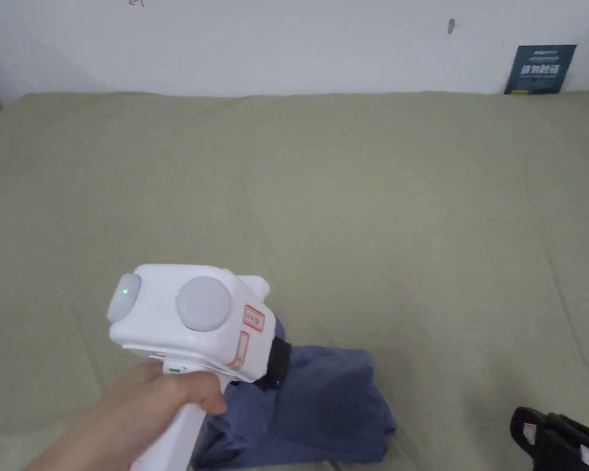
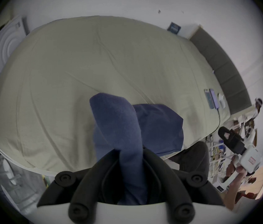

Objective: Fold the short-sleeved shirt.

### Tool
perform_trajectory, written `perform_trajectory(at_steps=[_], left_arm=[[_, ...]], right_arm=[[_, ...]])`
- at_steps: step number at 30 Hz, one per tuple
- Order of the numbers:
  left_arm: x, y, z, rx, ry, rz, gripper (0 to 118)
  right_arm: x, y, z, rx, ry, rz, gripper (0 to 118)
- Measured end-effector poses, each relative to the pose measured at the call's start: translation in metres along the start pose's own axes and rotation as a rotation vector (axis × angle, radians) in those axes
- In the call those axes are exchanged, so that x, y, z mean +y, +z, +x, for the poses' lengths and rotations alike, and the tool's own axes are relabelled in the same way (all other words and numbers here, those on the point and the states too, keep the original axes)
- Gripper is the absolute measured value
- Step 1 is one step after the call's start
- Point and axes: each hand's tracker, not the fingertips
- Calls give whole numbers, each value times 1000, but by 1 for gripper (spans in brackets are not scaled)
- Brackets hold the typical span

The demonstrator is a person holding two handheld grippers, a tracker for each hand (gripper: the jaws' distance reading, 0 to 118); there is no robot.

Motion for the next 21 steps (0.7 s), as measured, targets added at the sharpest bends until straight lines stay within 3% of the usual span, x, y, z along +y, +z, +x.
perform_trajectory(at_steps=[1, 2, 4, 7, 11, 13, 15, 16, 17, 18, 19, 21], left_arm=[[2, -13, 12, 14, -25, -11, 9], [4, -29, 26, 27, -62, -25, 27], [5, -59, 46, -6, -70, -24, 115], [10, -75, 62, -160, -57, 0, 111], [14, -61, 62, -166, -38, -2, 111], [8, -48, 36, -278, 27, 53, 109], [0, -22, 5, -353, 122, 112, 87], [-2, -19, -17, -375, 152, 162, 64], [-7, -11, -31, -355, 158, 203, 7], [-16, -3, -47, -324, 202, 255, 0], [-20, 1, -62, -275, 193, 239, 0], [-38, 9, -67, -321, 215, 210, 0]], right_arm=[[-2, 1, 3, -7, -11, 4, 0], [-3, 2, 6, -10, -22, 3, 0], [-6, 4, 12, -14, -43, -2, 0], [-8, 6, 17, -23, -64, -2, 0], [-10, 5, 21, -25, -75, -17, 0], [-10, 3, 19, -30, -74, -18, 0], [-9, 0, 17, -24, -80, -20, 0], [-9, -1, 16, -14, -87, -19, 0], [-10, -3, 15, -4, -95, -21, 0], [-10, -5, 13, 4, -102, -23, 0], [-11, -8, 11, 12, -105, -26, 0], [-11, -12, 8, 22, -103, -33, 0]])
